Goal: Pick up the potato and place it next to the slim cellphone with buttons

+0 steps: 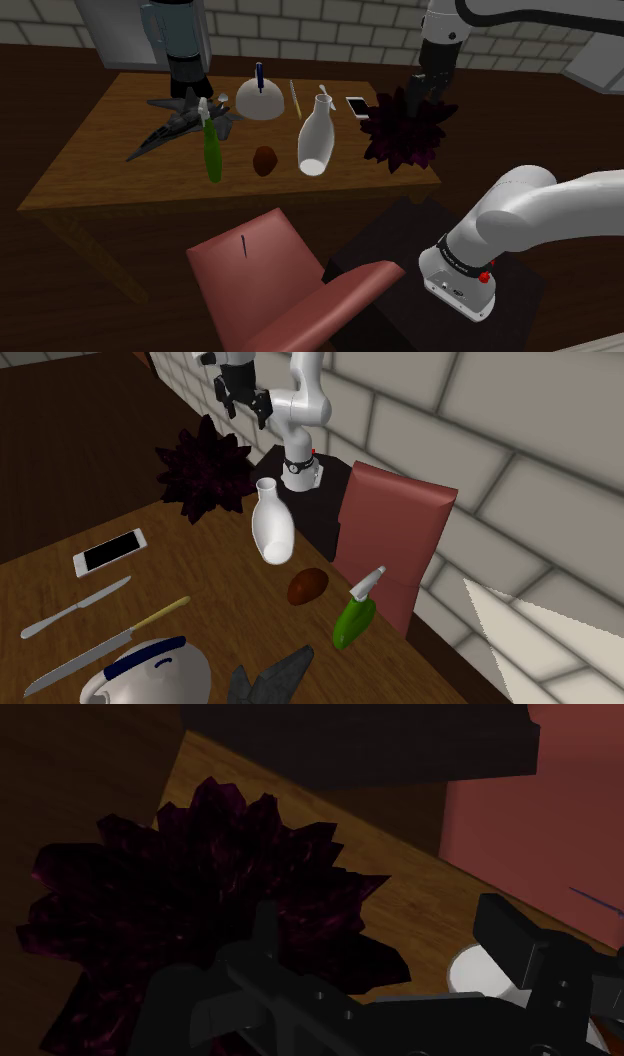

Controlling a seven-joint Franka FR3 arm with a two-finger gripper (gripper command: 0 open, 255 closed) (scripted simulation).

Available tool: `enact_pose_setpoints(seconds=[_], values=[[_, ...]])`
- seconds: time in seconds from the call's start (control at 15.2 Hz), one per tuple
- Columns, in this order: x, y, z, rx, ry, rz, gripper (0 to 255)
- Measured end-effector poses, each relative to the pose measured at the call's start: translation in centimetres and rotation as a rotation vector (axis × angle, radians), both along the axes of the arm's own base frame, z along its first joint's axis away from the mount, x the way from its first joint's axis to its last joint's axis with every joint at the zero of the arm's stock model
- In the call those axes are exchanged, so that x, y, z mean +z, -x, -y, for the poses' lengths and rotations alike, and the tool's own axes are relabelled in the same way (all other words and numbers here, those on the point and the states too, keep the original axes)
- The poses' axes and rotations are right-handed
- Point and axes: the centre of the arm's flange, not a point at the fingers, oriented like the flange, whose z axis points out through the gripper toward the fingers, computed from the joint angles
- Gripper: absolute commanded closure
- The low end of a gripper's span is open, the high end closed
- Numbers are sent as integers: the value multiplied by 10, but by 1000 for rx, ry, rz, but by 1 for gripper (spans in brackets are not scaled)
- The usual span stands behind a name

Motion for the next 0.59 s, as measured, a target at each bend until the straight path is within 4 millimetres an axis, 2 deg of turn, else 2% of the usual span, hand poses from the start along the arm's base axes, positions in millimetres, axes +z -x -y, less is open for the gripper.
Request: enact_pose_setpoints(seconds=[0.13, 0.59], values=[[-4, -2, -2, -7, -5, 4, 0], [-53, -32, -42, -103, -75, 62, 0]])
